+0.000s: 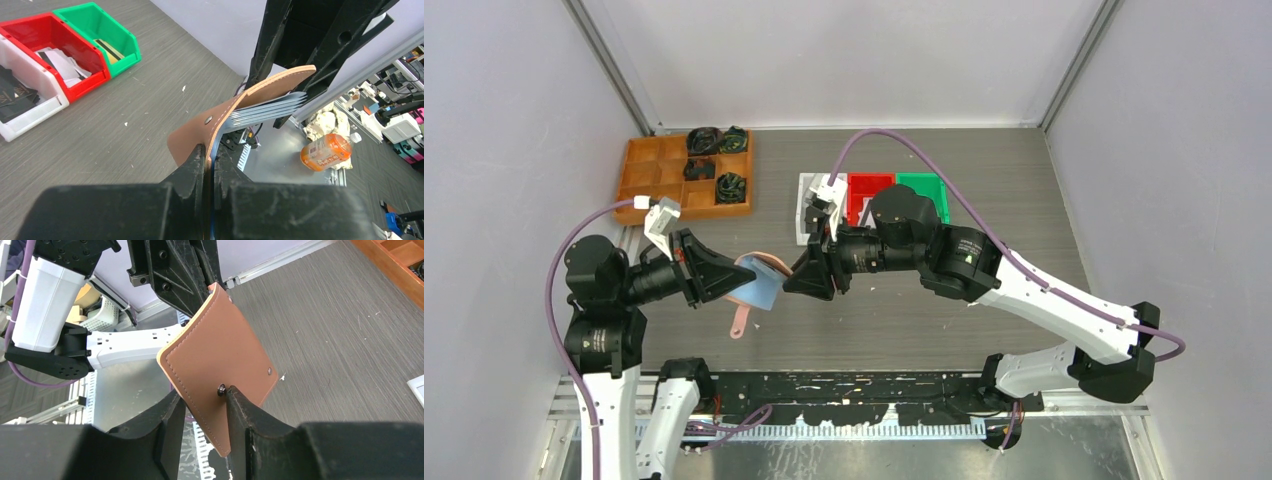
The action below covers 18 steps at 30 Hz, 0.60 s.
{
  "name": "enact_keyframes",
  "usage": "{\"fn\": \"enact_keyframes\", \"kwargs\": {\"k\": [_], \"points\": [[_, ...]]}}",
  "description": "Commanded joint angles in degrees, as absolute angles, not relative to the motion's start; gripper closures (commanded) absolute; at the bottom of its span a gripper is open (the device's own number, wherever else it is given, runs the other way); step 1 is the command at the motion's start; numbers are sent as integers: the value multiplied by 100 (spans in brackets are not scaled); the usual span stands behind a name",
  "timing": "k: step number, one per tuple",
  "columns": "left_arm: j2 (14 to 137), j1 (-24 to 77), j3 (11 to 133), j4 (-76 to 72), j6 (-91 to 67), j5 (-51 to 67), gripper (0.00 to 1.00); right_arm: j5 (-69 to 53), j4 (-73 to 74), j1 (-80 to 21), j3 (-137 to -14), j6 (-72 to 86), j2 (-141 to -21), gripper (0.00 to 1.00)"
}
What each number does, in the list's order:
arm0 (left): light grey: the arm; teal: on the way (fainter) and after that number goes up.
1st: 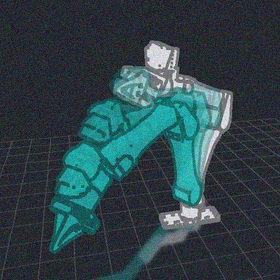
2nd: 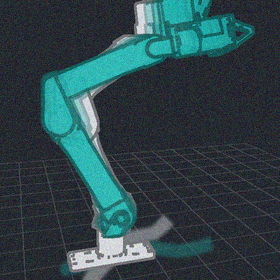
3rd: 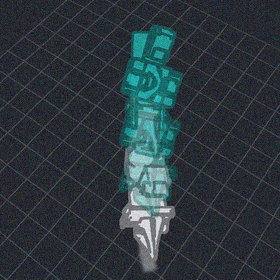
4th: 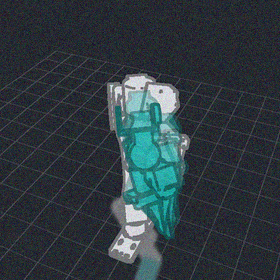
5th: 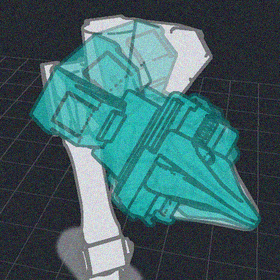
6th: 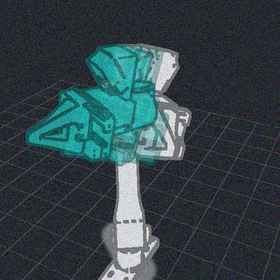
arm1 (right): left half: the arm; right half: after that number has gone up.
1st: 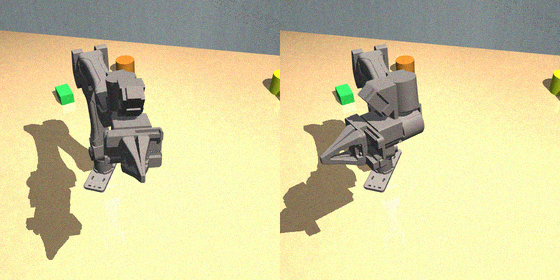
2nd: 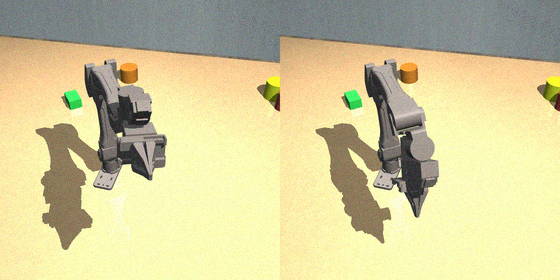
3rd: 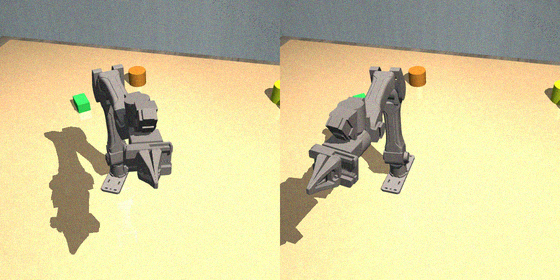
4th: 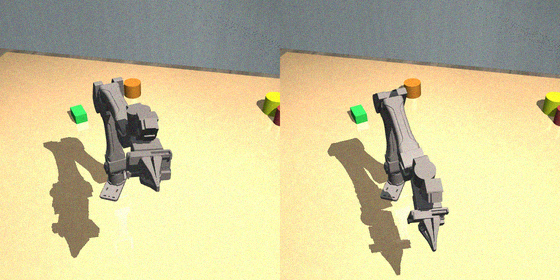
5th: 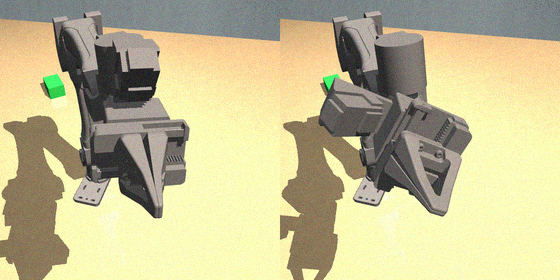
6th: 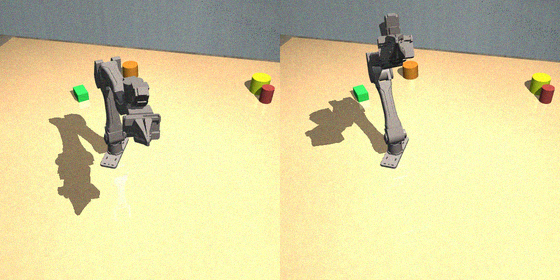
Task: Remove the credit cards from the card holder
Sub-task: Remove the credit card from the card holder.
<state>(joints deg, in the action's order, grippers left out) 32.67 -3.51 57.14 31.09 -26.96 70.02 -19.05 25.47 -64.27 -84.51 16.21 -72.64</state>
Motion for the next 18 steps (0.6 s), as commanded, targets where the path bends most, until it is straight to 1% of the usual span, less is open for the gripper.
{"fn": "enact_keyframes", "kwargs": {"k": [1,5,7,9,14,18], "points": [[3251,-357,6021,2824,-2777,7635,100,-1939,2426,-6341,-8524,1521,-7189,60],[3270,-359,6063,2871,-2789,7706,100,-1973,2446,-6287,-8583,1521,-7236,60],[3275,-356,6077,2871,-2809,7768,100,-2016,2473,-6275,-8615,1506,-7254,55],[3284,-354,6103,2884,-2830,7839,100,-2094,2475,-6223,-8637,1495,-7270,53],[3276,-357,6122,2933,-2817,7882,100,-2322,2446,-6069,-8701,1549,-7294,54],[3265,-358,6092,2931,-2795,7902,100,-2659,2358,-5948,-8663,1613,-7299,57]]}}
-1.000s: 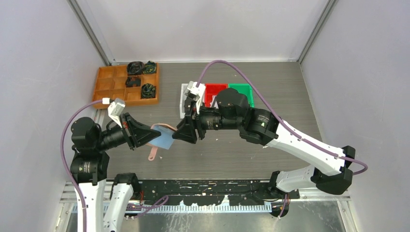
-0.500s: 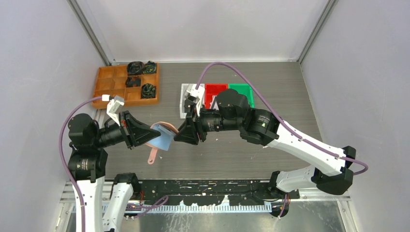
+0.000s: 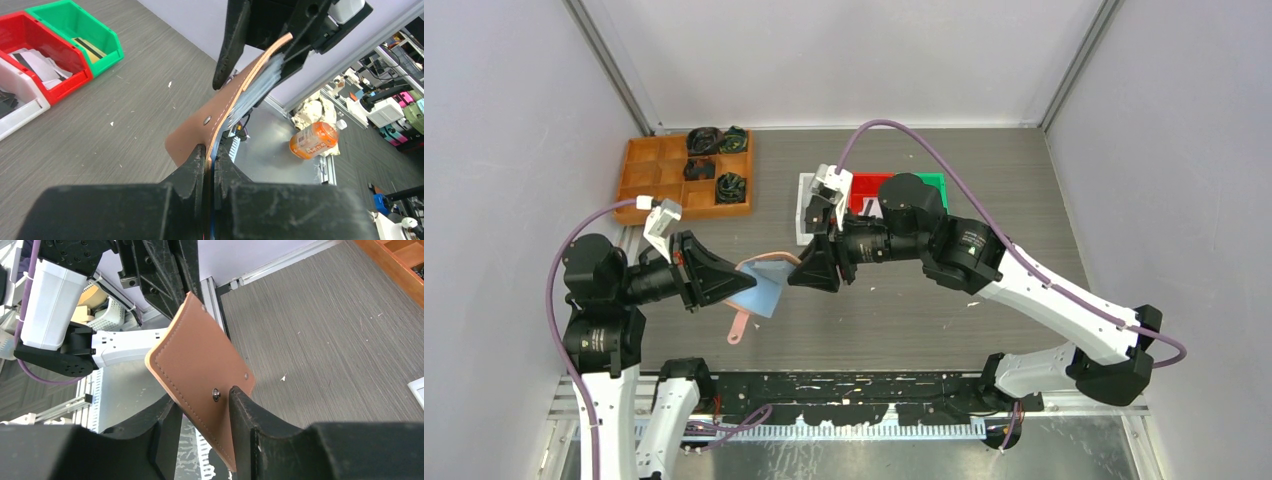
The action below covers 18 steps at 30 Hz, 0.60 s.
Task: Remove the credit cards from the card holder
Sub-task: Remove the credit card from the card holder.
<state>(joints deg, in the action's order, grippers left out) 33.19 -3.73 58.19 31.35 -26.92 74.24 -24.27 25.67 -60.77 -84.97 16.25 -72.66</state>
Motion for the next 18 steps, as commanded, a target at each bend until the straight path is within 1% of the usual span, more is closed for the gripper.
{"fn": "enact_keyframes", "kwargs": {"k": [1,8,12,18], "points": [[3257,-359,6095,2933,-2786,7906,100,-2724,2341,-5935,-8666,1655,-7305,57],[3244,-360,6084,2935,-2752,7847,100,-3500,2182,-5821,-8564,1837,-7406,55],[3218,-359,6094,3018,-2655,7778,100,-4155,1864,-5613,-8406,2126,-7394,55],[3209,-355,6092,3032,-2637,7758,100,-4532,1379,-5366,-8182,2526,-7289,56]]}}
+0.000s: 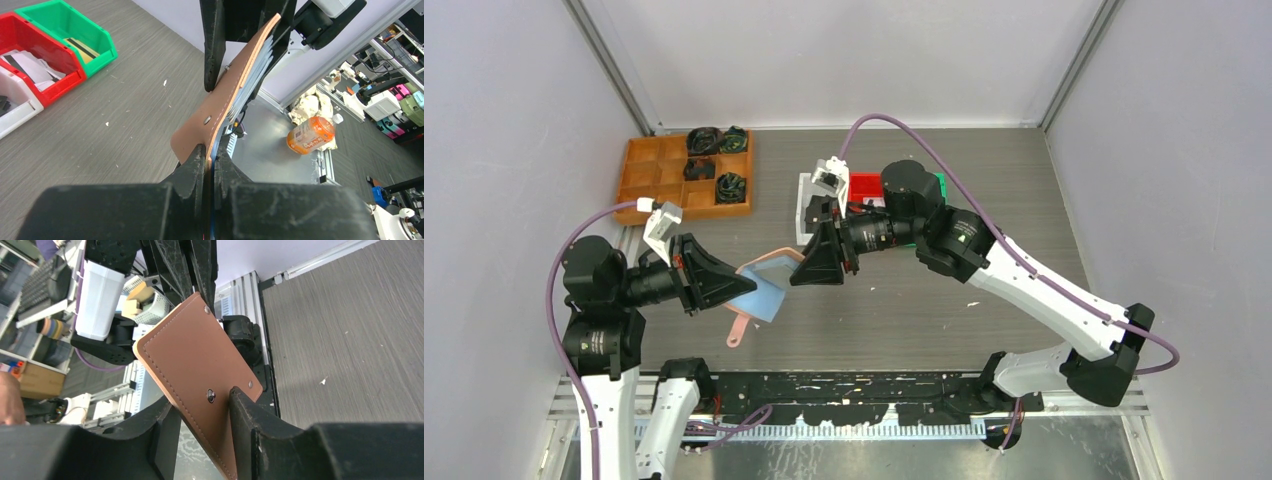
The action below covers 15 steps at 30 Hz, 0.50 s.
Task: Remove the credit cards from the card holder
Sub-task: Remove the credit card from the card holder.
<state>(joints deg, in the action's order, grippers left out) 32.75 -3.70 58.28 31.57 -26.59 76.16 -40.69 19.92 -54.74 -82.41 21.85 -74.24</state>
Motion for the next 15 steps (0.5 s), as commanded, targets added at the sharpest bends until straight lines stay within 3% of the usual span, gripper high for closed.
{"fn": "enact_keyframes", "kwargs": {"k": [1,15], "points": [[3209,-353,6092,3032,-2632,7747,100,-4547,1373,-5355,-8168,2538,-7286,56],[3244,-360,6135,3034,-2593,7700,100,-4904,1134,-5247,-7990,2764,-7248,52]]}}
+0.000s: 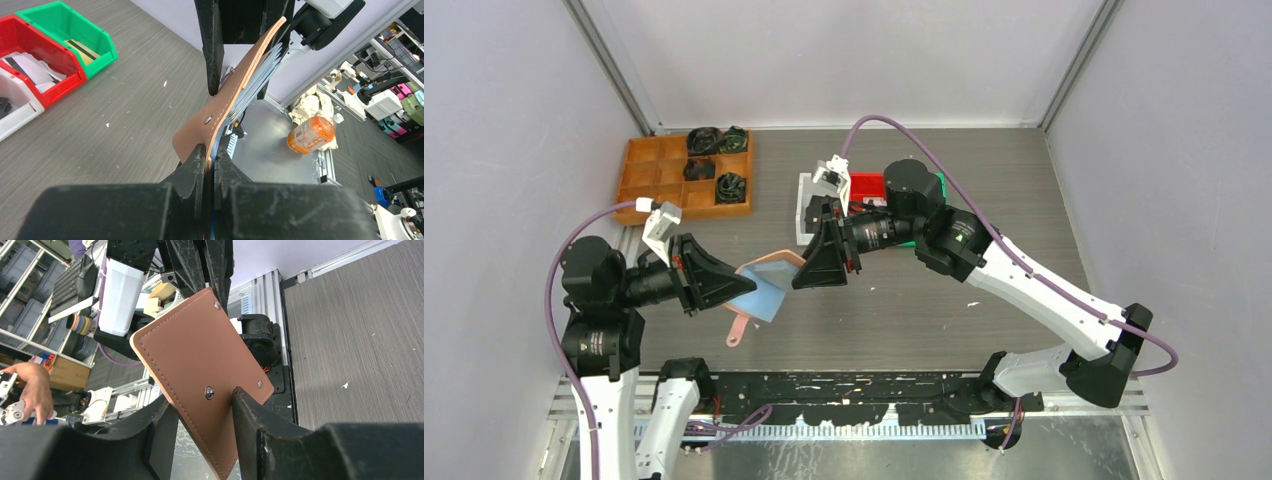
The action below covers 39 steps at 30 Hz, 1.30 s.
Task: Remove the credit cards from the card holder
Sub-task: Remove the credit card from the card holder.
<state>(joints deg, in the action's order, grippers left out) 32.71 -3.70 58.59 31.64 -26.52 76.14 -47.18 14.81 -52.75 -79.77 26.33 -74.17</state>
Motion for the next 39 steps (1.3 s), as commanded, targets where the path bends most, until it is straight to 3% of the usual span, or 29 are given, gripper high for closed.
{"fn": "enact_keyframes", "kwargs": {"k": [1,18,39], "points": [[3243,-358,6132,3037,-2593,7698,100,-4911,1134,-5246,-7983,2768,-7251,52],[3244,-353,6160,3039,-2558,7660,100,-5247,1058,-5238,-7968,2836,-7335,51],[3255,-360,6225,3041,-2470,7619,100,-5564,609,-5227,-7945,3344,-7509,56]]}}
